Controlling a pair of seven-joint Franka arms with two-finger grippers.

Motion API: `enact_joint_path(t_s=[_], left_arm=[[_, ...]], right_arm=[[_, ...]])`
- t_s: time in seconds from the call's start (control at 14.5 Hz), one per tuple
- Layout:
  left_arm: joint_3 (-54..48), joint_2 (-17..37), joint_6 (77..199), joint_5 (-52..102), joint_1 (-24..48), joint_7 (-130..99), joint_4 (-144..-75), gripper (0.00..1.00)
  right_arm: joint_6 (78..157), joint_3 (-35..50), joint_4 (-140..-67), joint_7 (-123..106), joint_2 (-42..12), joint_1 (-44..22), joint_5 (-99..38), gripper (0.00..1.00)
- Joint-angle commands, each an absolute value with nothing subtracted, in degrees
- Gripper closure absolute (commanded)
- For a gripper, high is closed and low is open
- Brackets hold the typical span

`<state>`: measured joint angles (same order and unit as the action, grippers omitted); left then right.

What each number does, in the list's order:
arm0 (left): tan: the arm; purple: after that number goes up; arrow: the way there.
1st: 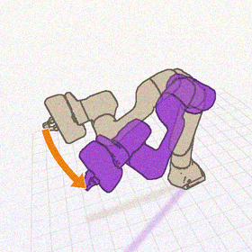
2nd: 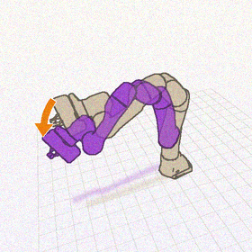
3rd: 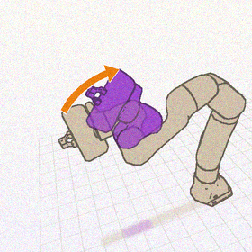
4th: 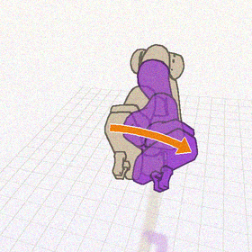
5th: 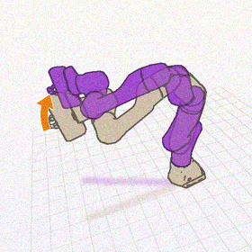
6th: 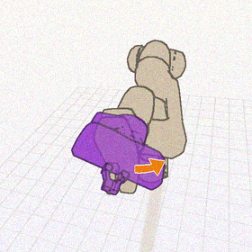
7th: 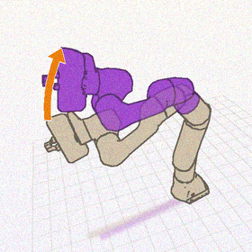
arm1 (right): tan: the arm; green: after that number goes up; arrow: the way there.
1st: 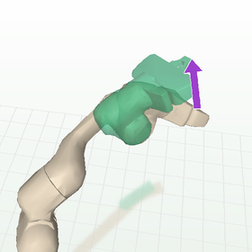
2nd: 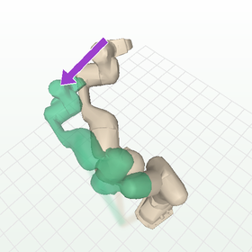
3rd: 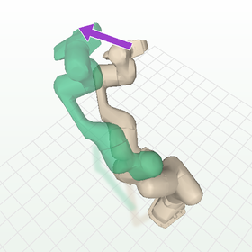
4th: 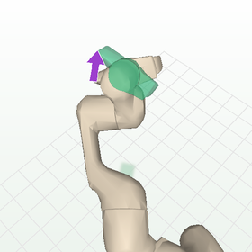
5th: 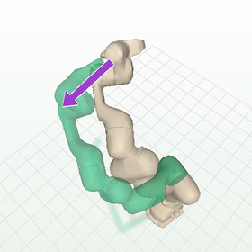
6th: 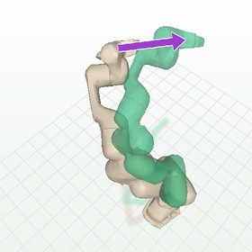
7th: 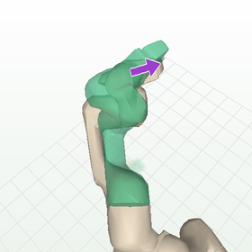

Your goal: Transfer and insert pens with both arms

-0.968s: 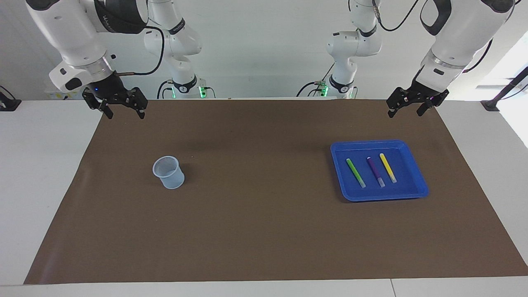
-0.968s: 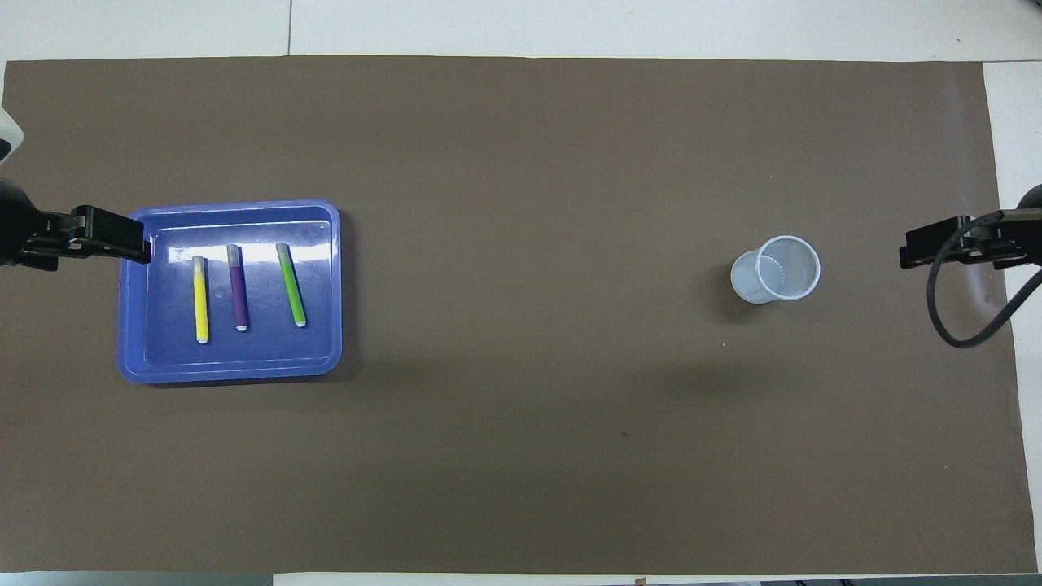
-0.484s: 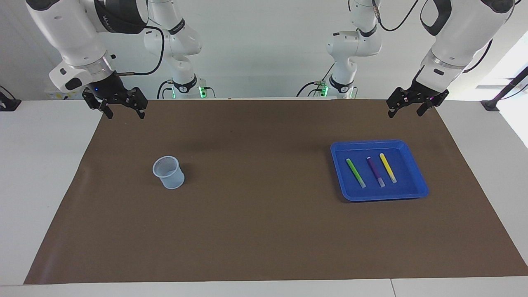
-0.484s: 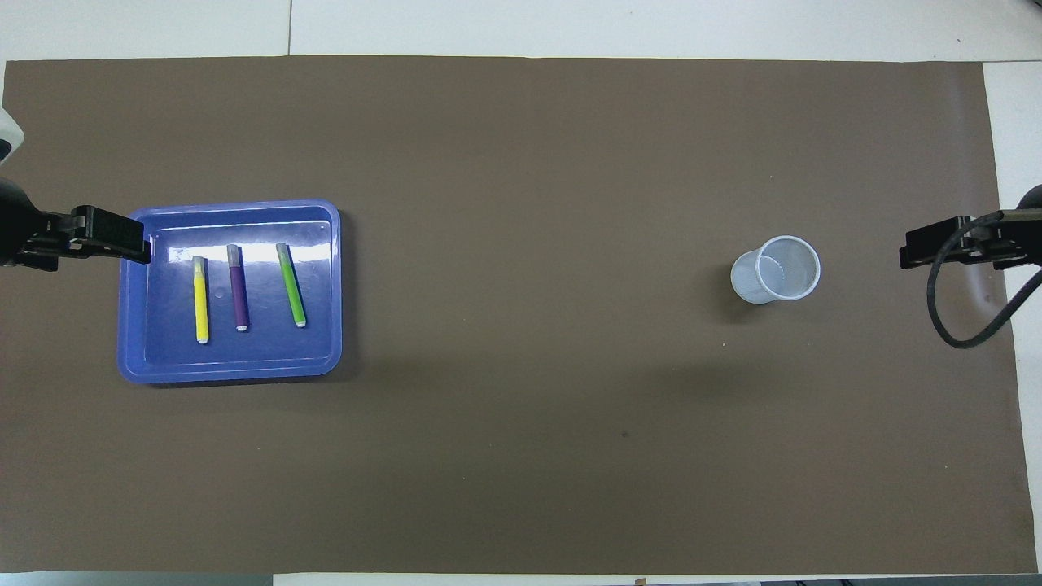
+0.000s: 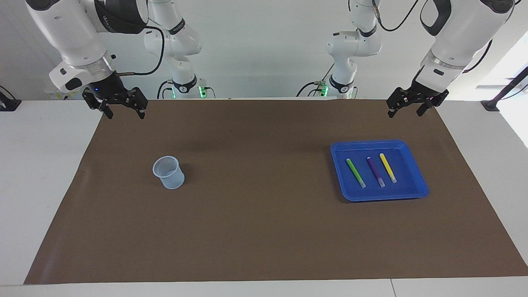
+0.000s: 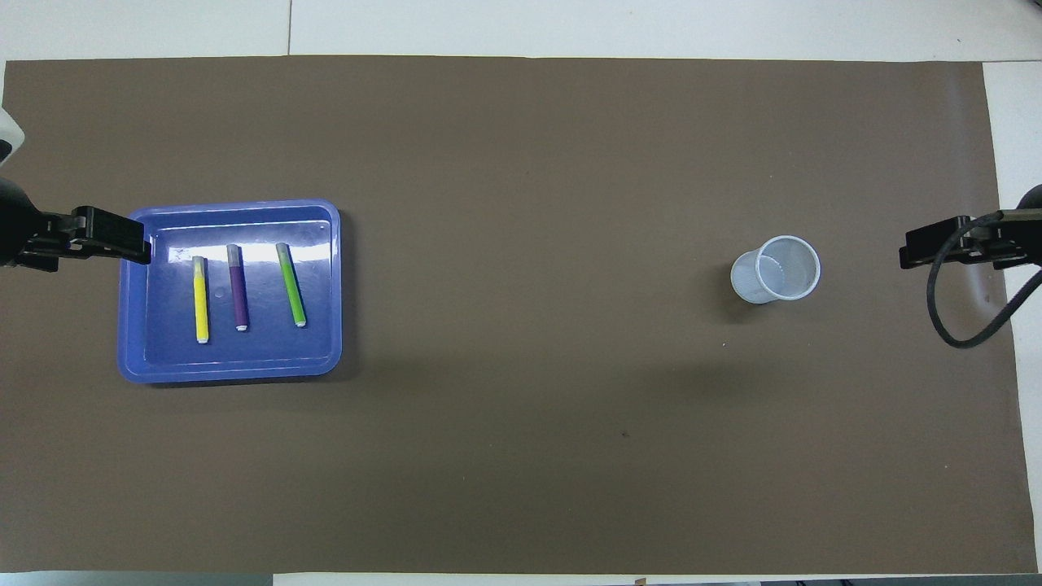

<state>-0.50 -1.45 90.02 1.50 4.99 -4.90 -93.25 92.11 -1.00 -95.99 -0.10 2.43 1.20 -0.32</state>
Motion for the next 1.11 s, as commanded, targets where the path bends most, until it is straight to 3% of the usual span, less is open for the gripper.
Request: enact_joint_path(t_s=[0.0,0.55,1.04], left_arm=[[-0.4,-5.2,93.1,1.5,4.6,-4.6,-99.7,0.0],[0.2,-4.3,108.0,1.5,-1.0,0.9,-114.2,0.0],[0.2,8.2,123.4,1.5,-3.7,7.4,-117.9,0.09]], right_arm=[[91.4,-0.8,-96.4,-0.9,2.9,1.8,-0.3,0.0],[91.4,-0.8,-96.4,-0.9,3.0,1.8,-0.2,0.0],[91.4,-0.7,-96.4,-0.9,2.9,1.8,-0.2,0.0]])
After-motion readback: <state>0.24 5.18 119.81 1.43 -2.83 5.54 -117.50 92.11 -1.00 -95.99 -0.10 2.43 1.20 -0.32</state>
